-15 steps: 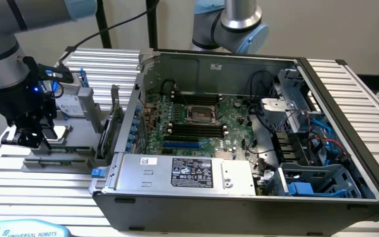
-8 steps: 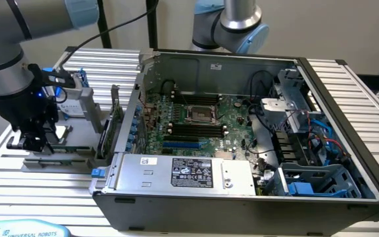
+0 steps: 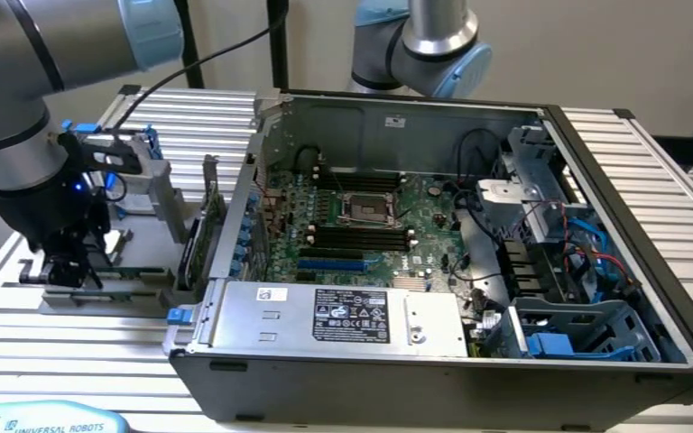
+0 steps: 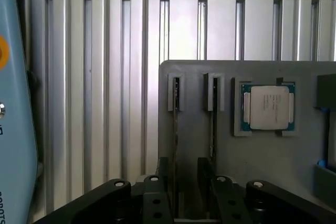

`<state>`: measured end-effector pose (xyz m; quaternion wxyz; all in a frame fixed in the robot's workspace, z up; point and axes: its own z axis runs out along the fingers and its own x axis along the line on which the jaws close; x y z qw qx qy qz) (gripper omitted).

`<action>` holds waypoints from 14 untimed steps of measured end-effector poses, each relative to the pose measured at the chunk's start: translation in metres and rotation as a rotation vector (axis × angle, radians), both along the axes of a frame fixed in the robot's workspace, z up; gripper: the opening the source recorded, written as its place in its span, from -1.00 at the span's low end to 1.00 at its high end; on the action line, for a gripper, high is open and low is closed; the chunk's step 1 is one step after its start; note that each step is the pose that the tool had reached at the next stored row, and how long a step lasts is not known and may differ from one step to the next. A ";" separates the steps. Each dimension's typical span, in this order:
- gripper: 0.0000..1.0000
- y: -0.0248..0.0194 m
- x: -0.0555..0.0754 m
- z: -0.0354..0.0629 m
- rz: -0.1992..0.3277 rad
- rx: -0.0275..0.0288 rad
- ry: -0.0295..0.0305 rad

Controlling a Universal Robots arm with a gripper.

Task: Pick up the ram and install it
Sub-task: 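Pick up the ram and move it above insertion slot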

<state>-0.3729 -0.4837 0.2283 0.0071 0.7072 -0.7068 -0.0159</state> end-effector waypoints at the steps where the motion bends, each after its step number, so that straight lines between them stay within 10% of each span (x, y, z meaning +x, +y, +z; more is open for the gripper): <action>1: -0.27 -0.0003 0.000 -0.0018 0.000 0.0000 -0.0006; 14: -0.27 -0.0052 0.000 -0.0248 0.002 0.0040 -0.0126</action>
